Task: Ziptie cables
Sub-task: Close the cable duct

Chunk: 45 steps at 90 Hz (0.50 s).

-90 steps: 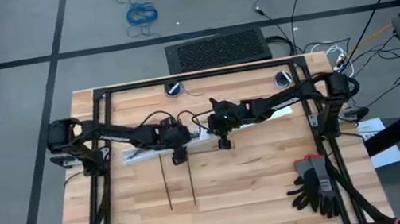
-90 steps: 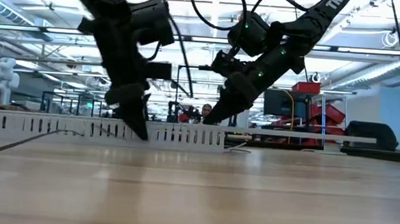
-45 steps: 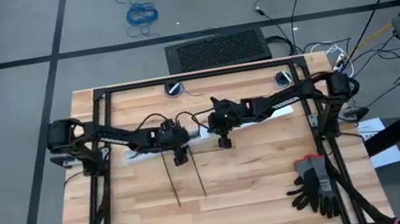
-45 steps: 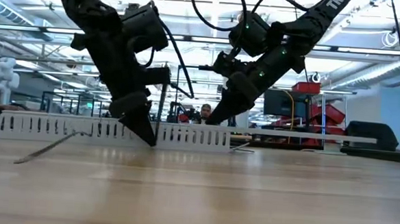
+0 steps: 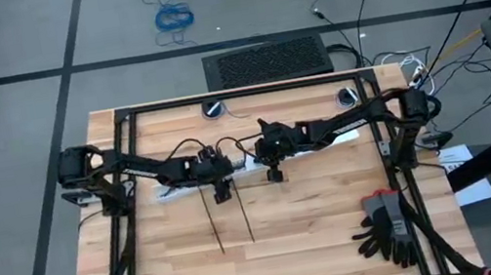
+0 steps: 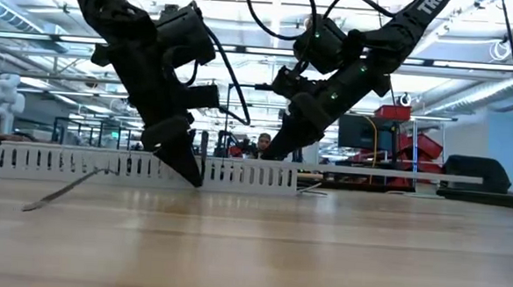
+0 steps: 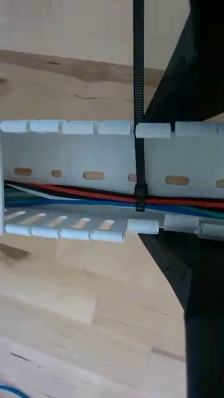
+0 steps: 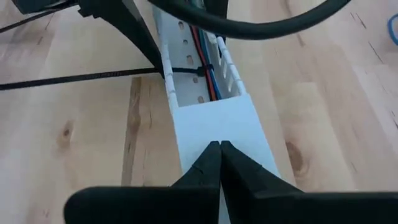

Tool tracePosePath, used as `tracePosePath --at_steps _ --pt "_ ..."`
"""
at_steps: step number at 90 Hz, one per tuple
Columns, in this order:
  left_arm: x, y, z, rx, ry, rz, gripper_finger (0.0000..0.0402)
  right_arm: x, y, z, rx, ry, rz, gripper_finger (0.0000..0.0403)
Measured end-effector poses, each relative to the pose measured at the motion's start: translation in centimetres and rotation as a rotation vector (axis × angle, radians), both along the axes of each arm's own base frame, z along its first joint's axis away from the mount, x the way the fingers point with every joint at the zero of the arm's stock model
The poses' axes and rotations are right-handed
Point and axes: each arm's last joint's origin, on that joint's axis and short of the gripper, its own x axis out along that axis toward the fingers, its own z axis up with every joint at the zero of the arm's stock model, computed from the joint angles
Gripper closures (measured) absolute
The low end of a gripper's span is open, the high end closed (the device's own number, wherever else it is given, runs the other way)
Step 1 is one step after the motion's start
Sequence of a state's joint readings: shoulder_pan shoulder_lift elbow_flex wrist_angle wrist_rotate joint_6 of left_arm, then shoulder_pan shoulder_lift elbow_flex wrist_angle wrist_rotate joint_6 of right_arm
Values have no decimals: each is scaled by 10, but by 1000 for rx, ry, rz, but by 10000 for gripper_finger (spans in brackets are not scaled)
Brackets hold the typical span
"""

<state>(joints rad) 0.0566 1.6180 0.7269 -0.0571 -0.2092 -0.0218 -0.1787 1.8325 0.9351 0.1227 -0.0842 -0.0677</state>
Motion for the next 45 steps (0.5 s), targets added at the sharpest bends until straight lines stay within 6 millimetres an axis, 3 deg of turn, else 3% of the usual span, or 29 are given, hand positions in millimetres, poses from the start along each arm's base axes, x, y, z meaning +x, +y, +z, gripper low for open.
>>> tracePosePath --at_steps 29,45 --pt "4 0 0 7 -35 -30 159 2 1 1 -1 -25 12 403" --pt "10 0 -4 7 -54 -32 159 -4 2 21 -29 -54 13 403"
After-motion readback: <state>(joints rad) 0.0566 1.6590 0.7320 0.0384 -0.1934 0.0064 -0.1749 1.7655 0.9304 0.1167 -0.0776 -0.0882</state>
